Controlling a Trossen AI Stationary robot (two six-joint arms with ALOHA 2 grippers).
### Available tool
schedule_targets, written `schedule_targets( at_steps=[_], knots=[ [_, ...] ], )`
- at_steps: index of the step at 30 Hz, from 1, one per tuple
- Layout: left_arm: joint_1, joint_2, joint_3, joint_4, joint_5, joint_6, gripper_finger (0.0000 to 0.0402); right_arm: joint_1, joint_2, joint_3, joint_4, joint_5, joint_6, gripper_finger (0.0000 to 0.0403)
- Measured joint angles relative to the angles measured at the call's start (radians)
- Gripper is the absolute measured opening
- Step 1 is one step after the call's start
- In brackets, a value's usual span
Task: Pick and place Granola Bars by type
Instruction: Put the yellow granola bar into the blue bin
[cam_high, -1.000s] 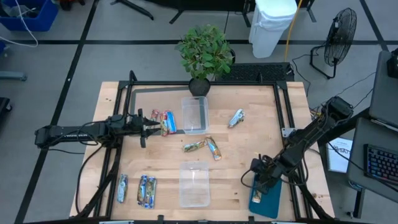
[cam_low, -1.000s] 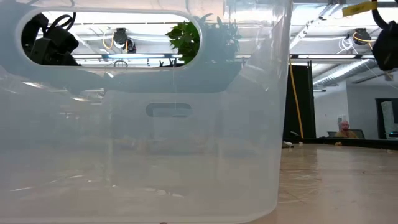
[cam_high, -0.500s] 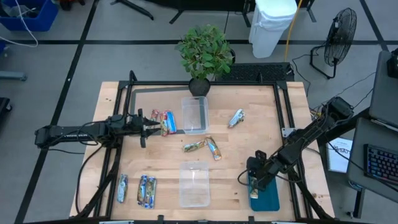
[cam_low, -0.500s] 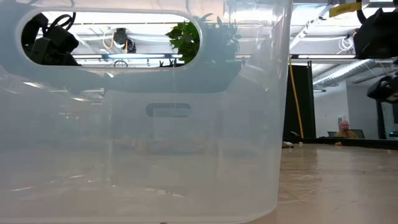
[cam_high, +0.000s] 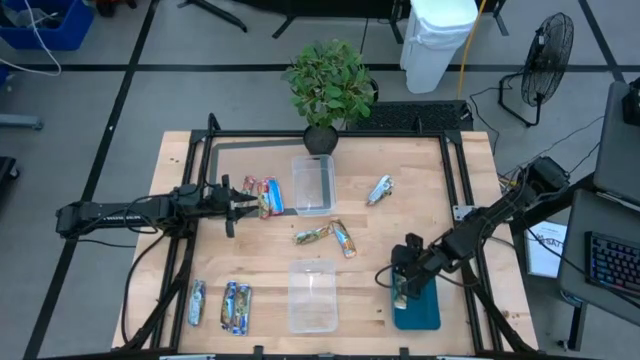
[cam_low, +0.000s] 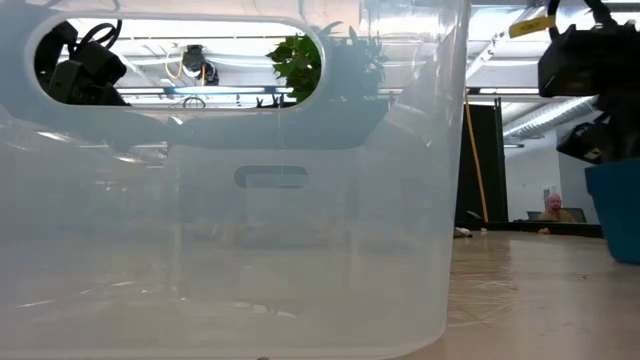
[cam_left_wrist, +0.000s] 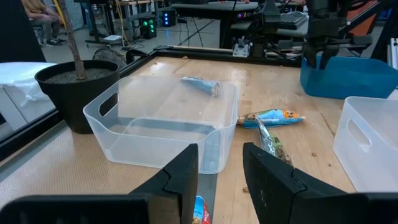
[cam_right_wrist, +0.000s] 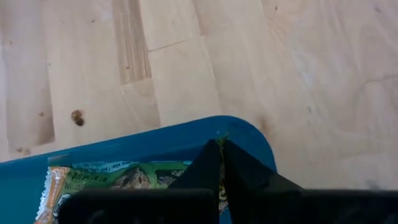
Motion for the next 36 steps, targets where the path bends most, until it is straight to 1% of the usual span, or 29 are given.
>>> schedule_targets(
  at_steps=[4, 7, 13, 27, 36],
  knots=[
    [0.0, 0.0, 0.0, 0.0, 0.0, 0.0, 0.0131, -0.019, 0.0, 0.0, -0.021, 0.002, -0.026, 0.0],
    [0.0, 0.0, 0.0, 0.0, 0.0, 0.0, 0.0131, -0.029, 0.0, 0.0, -0.044, 0.023, -0.035, 0.0],
    [0.0, 0.0, 0.0, 0.0, 0.0, 0.0, 0.0131, -0.043, 0.0, 0.0, -0.045, 0.031, -0.079, 0.0],
    [0.0, 0.0, 0.0, 0.0, 0.0, 0.0, 0.0131, -0.034, -0.016, 0.0, 0.008, -0.001, -0.072, 0.0],
    [0.0, 0.0, 0.0, 0.0, 0.0, 0.0, 0.0131, -0.034, -0.016, 0.0, 0.011, -0.001, -0.042, 0.0027]
  ],
)
